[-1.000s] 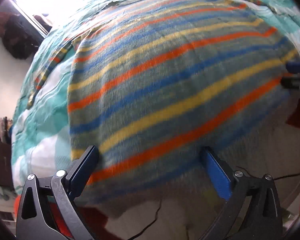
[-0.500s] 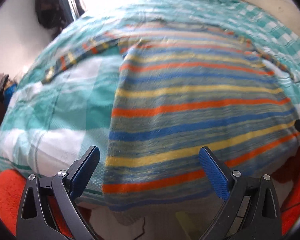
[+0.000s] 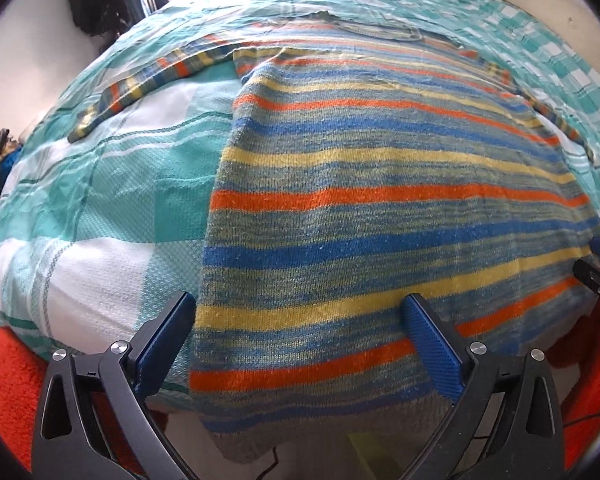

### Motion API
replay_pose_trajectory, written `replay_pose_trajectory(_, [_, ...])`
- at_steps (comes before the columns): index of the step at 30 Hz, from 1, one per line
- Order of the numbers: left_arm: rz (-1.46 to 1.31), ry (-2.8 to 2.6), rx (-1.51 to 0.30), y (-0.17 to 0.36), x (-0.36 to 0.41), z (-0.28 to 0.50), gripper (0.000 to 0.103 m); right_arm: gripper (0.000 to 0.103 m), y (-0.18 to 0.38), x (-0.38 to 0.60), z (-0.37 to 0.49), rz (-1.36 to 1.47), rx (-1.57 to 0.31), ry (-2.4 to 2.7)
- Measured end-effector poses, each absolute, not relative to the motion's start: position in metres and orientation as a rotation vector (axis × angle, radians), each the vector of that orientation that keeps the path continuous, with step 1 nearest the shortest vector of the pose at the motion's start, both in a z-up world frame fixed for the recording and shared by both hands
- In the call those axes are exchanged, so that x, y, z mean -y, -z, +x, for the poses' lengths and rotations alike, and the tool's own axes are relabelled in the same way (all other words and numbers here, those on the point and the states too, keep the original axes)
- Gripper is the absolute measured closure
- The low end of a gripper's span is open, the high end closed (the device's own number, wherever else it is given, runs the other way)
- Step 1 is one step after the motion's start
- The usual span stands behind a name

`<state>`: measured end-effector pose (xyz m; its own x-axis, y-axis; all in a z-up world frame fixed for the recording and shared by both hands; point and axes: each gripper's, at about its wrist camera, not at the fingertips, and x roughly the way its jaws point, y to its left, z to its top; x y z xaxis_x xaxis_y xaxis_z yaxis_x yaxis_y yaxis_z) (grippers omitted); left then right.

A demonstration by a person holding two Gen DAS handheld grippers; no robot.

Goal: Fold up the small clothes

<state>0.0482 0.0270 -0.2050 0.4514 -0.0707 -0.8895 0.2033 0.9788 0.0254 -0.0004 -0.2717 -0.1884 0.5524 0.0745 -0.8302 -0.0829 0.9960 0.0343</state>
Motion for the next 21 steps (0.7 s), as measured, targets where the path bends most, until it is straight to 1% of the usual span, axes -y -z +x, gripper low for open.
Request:
replay_pose_trajectory(8, [0.088, 0.177, -1.092, 0.195, -0.035, 0.043, 0.001, 0.039, 0.185, 0.277, -0.002, 0.029, -0.970, -0.094])
replay_pose_trajectory(12, [-0.015, 0.137, -1.010, 0.173, -0.058, 0.041, 0.001, 0.039, 0.168, 0.298, -0.007, 0.157, -0.901, -0.099])
replay_pose_trajectory(16, [-0.095, 0.031, -0.964, 0.165, -0.087, 0.047, 0.001, 0.039, 0.150, 0.362, 0.009, 0.389, -0.842, -0.085])
replay_pose_trajectory(18, [-0.127, -0.003, -0.970, 0.167, -0.096, 0.050, 0.001, 0.039, 0.144, 0.400, 0.026, 0.440, -0.825, -0.034])
replay_pose_trajectory(21, [-0.151, -0.041, -0.995, 0.174, -0.104, 0.055, 0.001, 0.039, 0.142, 0.491, 0.057, 0.599, -0.794, 0.081])
